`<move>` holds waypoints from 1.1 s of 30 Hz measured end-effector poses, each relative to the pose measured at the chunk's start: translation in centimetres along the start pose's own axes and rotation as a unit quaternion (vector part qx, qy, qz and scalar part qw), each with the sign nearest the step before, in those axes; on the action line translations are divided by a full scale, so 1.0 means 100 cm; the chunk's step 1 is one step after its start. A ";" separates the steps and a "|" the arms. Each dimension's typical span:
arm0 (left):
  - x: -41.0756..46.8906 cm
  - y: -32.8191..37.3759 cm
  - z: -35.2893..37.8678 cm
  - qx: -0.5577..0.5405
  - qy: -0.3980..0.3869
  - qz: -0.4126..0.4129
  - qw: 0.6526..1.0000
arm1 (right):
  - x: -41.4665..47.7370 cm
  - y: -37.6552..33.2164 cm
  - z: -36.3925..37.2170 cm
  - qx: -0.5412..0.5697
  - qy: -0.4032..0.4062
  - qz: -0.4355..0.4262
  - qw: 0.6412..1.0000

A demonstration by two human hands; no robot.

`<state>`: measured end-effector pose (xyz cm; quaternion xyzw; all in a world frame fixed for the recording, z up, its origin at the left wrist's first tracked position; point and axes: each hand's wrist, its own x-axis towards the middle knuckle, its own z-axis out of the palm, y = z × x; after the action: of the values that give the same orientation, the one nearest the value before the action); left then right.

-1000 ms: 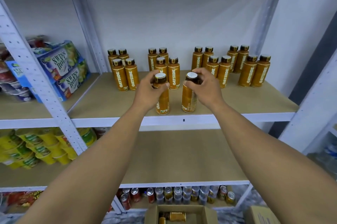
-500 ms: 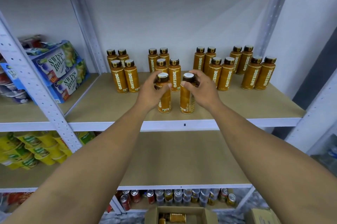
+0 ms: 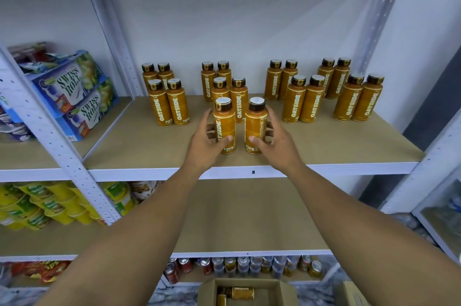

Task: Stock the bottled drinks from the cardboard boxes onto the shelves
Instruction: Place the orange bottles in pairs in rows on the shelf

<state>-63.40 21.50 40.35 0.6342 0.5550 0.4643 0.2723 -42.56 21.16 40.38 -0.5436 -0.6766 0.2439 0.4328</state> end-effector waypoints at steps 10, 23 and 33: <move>0.009 -0.008 0.012 0.017 0.017 -0.010 1.000 | 0.015 0.010 0.011 0.011 -0.021 0.030 0.999; 0.008 -0.013 0.013 0.019 0.027 -0.027 0.999 | 0.017 0.020 0.018 -0.047 0.019 0.025 0.998; 0.004 -0.012 0.011 0.013 0.019 -0.034 0.999 | 0.016 0.018 0.019 -0.058 0.022 0.033 0.998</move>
<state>-62.97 22.37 38.98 0.6096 0.5872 0.4598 0.2685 -43.29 23.49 38.55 -0.5950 -0.6616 0.2066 0.4069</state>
